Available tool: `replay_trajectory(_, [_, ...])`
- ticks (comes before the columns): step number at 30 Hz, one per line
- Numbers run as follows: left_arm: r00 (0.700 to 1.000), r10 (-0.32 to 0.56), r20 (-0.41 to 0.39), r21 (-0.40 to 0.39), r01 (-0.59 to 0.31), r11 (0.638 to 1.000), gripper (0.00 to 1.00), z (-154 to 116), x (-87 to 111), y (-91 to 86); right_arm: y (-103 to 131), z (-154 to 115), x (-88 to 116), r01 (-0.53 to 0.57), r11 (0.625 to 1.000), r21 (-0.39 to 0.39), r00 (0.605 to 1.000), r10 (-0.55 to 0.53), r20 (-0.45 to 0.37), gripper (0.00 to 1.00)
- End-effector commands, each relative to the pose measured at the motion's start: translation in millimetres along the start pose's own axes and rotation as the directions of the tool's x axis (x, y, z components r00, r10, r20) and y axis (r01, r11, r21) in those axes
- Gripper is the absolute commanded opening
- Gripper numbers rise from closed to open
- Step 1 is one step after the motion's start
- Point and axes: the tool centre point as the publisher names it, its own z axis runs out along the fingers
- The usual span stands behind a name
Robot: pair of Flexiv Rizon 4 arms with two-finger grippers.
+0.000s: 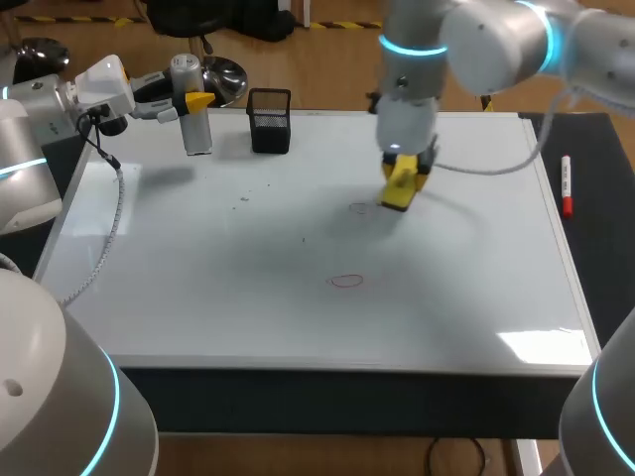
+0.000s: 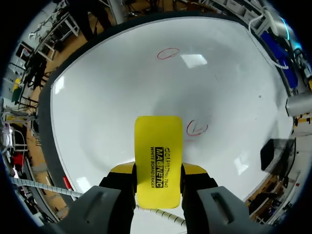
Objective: Pick up the inspection probe, press it on each red-marked spot on the whiteboard one by one, put down the probe, pick up the eraser, and wipe off all the red marks.
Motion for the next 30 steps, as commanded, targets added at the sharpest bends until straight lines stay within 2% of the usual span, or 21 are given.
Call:
replay_trajectory(1, [1.0,0.002,0.004,0.001,-0.002,1.0,0.0,1,1.1,-0.9,-28,-7,33,-0.039,0.999,-0.023,0.997,0.04,0.062,0.0])
replay_trajectory(11, [1.0,0.002,0.004,0.001,-0.002,1.0,0.0,1,1.1,-0.9,-87,-27,70,-0.149,0.989,0.014,0.987,0.148,0.055,0.0])
replay_trajectory(19, [1.0,0.002,0.004,0.001,-0.002,1.0,0.0,1,1.1,-0.9,-127,-32,85,-0.209,0.978,0.024,0.977,0.208,0.046,0.0])
replay_trajectory(30, [1.0,0.002,0.004,0.001,-0.002,1.0,0.0,1,1.1,-0.9,-167,-26,101,-0.266,0.964,-0.016,0.963,0.267,0.048,0.0])
